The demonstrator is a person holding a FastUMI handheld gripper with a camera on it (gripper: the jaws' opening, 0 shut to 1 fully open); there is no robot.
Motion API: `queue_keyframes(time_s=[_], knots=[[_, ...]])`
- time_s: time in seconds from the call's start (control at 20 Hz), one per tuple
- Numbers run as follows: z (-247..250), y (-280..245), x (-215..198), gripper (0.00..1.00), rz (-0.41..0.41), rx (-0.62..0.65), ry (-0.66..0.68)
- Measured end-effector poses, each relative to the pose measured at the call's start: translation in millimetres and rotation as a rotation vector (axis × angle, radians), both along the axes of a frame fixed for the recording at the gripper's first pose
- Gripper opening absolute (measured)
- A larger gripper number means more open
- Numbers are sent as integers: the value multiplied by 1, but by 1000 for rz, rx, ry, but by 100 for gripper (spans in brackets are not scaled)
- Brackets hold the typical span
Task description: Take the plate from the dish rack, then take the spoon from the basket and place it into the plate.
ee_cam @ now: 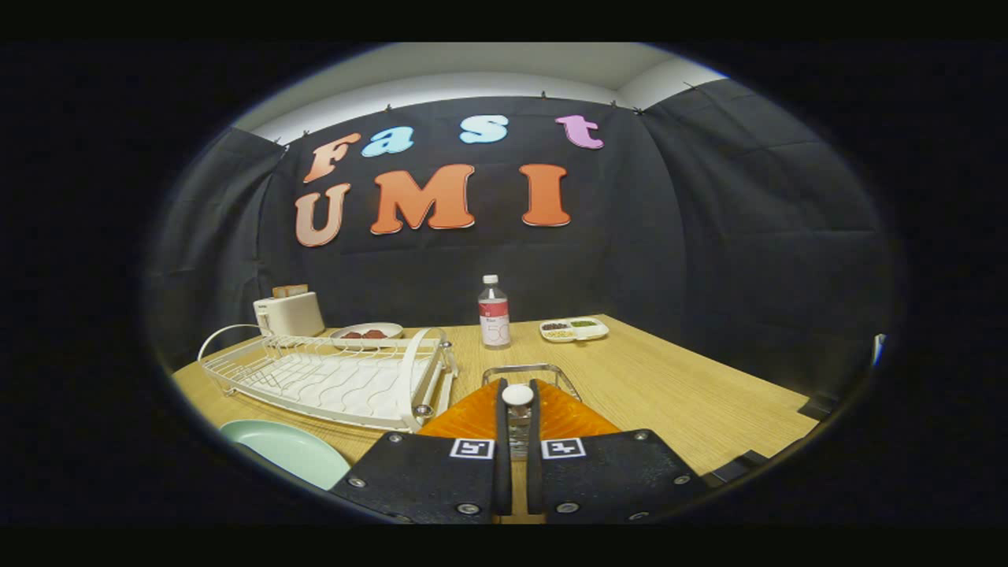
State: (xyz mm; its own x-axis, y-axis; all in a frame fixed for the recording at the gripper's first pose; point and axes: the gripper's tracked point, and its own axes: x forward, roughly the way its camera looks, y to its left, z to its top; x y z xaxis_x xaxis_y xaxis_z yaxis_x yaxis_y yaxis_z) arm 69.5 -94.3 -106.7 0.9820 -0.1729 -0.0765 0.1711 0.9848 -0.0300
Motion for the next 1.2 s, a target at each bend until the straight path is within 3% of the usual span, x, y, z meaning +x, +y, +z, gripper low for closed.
queue_keyframes(time_s=[0.75, 1.2], knots=[[54, -1, -33, 7, -16, -31, -72], [97, 40, -79, 7, 46, -35, -143]])
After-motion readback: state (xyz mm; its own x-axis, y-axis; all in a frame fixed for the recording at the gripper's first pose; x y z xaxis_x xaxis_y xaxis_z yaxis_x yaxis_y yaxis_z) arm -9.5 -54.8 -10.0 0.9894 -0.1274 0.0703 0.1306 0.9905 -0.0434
